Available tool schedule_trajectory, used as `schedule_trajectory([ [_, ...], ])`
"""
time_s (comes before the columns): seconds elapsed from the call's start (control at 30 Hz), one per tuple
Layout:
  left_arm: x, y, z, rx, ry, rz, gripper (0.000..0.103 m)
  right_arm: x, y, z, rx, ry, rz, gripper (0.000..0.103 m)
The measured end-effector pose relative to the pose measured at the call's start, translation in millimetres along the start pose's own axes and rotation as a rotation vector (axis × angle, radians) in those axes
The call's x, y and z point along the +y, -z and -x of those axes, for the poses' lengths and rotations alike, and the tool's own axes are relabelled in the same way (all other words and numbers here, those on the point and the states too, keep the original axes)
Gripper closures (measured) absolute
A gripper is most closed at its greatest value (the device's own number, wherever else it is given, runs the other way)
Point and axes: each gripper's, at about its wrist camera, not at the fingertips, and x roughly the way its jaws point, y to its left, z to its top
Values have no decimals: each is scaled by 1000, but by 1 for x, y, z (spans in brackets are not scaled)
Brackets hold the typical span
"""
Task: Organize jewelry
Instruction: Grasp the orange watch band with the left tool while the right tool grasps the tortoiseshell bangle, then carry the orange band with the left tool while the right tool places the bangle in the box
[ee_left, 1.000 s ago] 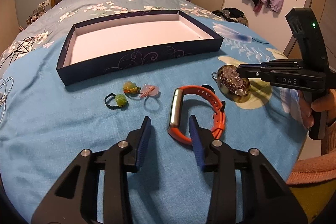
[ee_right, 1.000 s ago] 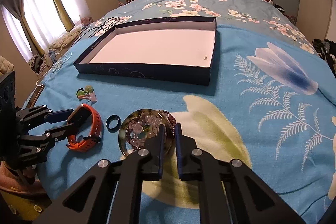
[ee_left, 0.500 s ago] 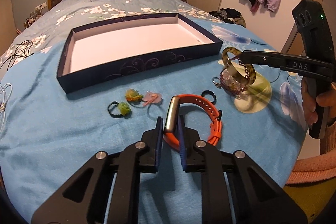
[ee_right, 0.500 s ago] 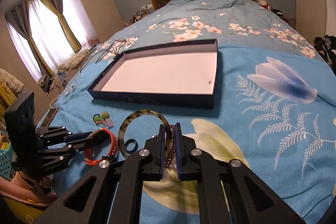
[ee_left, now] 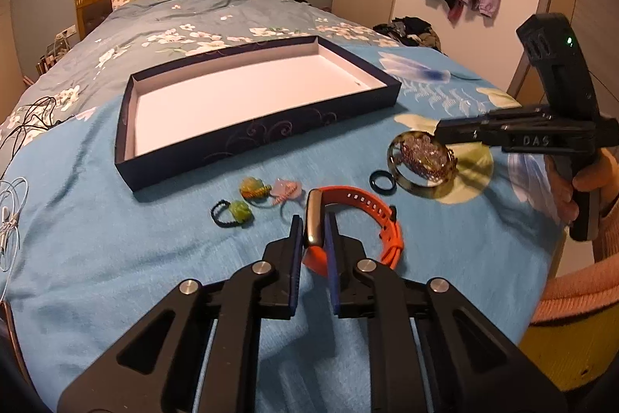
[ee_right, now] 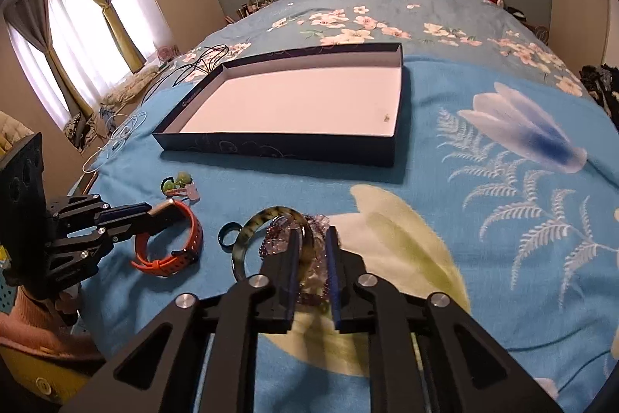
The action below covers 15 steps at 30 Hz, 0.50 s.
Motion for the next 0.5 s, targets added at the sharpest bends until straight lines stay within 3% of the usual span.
schedule_trajectory([
  [0.17, 1, 2, 4, -11, 3, 0, 89, 6, -15, -1, -13, 6, 80, 88],
  [0.33, 2, 8, 12, -7, -5, 13, 75, 16, -17, -12, 49, 31, 156, 92],
  [0.5, 2, 15, 12, 13, 28, 34, 72, 7, -7, -6, 68, 45, 119, 92],
])
